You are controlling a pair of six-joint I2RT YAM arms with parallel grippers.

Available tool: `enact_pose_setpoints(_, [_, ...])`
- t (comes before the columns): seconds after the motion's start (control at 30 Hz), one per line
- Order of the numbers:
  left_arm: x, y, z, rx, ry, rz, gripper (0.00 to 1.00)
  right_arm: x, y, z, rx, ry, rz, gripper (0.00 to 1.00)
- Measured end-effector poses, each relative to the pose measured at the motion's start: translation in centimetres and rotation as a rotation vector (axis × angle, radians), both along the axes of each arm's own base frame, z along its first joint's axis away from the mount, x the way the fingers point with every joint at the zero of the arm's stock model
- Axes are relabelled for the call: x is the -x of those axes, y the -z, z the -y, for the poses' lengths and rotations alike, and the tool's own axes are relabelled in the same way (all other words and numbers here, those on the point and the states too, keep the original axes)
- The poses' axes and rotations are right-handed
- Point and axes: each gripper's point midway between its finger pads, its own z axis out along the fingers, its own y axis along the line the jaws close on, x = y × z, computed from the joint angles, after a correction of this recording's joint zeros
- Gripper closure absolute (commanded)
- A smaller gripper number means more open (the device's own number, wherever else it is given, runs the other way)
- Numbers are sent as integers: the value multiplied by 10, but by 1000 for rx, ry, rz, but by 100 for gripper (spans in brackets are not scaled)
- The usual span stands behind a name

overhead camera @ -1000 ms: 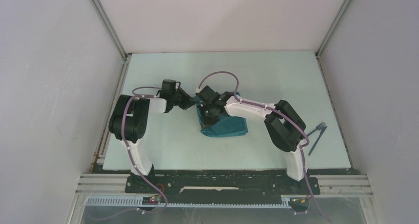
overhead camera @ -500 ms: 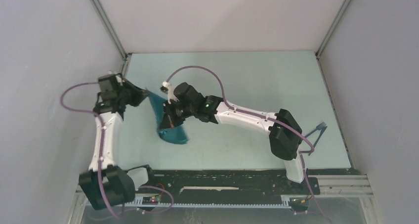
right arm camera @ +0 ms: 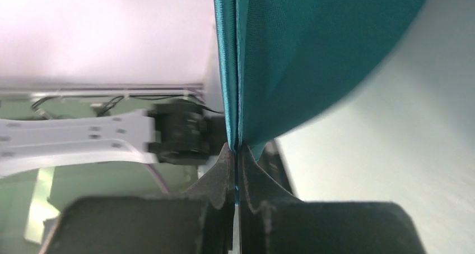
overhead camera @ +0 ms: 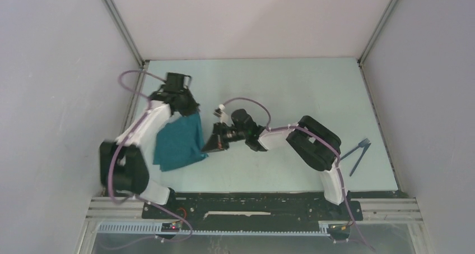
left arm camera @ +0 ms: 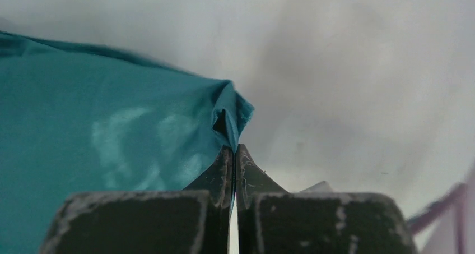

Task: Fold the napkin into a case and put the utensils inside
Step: Turn over the upper triangle folded napkin at the center of the board.

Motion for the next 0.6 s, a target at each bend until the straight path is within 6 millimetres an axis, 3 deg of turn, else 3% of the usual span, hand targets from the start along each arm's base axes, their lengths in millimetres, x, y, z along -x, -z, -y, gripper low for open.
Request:
enact_pose_setpoints(0.13, [-8, 108, 47, -68, 89, -242, 100, -7, 86, 54, 140, 63, -128, 100])
enact_pose_setpoints(0.23, [-1, 150, 78, -107, 157, -342, 100, 1, 121, 88, 205, 93, -191, 100])
enact_pose_setpoints(0.3, [0, 157, 103, -112, 208, -352, 100, 4, 134, 106, 222, 121, -215, 100])
enact_pose_setpoints(0.43, [-7, 147, 151, -99, 295, -308, 94, 0, 131, 126, 201, 179, -201, 100])
enact_pose_setpoints(0.53, [-13, 144, 180, -87, 341, -285, 75, -2, 131, 139, 195, 230, -202, 93])
enact_pose_setpoints(0.6, [-26, 142, 196, -73, 357, -251, 55, 8, 136, 149, 212, 234, -241, 75])
